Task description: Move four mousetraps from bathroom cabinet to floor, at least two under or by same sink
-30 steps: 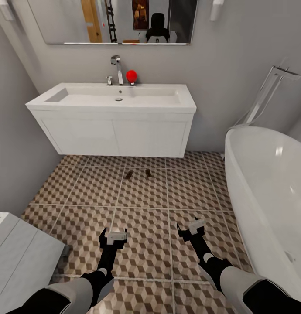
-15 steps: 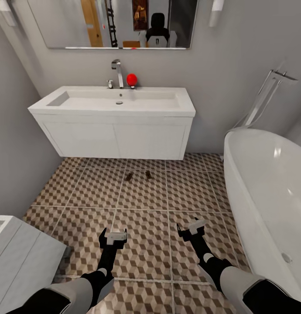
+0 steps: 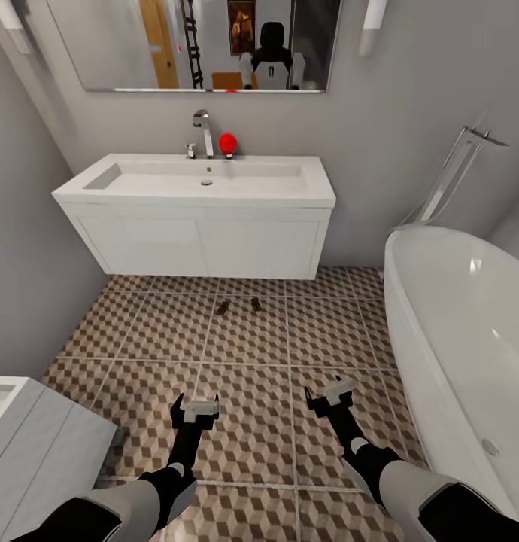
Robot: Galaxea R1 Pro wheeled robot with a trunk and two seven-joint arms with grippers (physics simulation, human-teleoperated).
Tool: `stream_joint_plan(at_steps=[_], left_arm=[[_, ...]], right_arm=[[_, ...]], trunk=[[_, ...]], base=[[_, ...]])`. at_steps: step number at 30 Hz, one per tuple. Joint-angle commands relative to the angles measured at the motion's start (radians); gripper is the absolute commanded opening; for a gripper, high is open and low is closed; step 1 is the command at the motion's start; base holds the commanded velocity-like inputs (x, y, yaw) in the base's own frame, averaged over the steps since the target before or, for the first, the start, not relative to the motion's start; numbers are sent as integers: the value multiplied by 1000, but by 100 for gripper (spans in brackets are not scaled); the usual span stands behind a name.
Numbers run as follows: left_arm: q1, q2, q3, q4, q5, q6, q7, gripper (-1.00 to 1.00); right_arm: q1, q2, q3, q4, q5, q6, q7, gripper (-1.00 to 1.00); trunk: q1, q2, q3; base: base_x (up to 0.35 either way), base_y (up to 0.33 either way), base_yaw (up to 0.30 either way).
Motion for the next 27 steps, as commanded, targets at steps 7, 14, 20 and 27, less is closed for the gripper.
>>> stream_joint_plan(at_steps=[7,14,20,27], left_arm=[[-2,-1,-8,4,3,-4,5,100],[-2,-1,-8,4,4,-4,5,100],[-2,-1,-8,4,3,-4,5,100],[-2,-1,-8,4,3,-4,5,100]], right_arm=[[1,1,9,1,-8,-3,-3,100],[2,2,9,0,-8,-3,-3,100],[2,7,8,0,-8,-2,-3,100],[2,11,5,-2,-11,1,-5,100]], trunk=[[-27,49,21],[-54,98,43],[-77,140,62],[-104,189,84]], base=[[0,0,0],[0,0,0],[0,0,0],[0,0,0]])
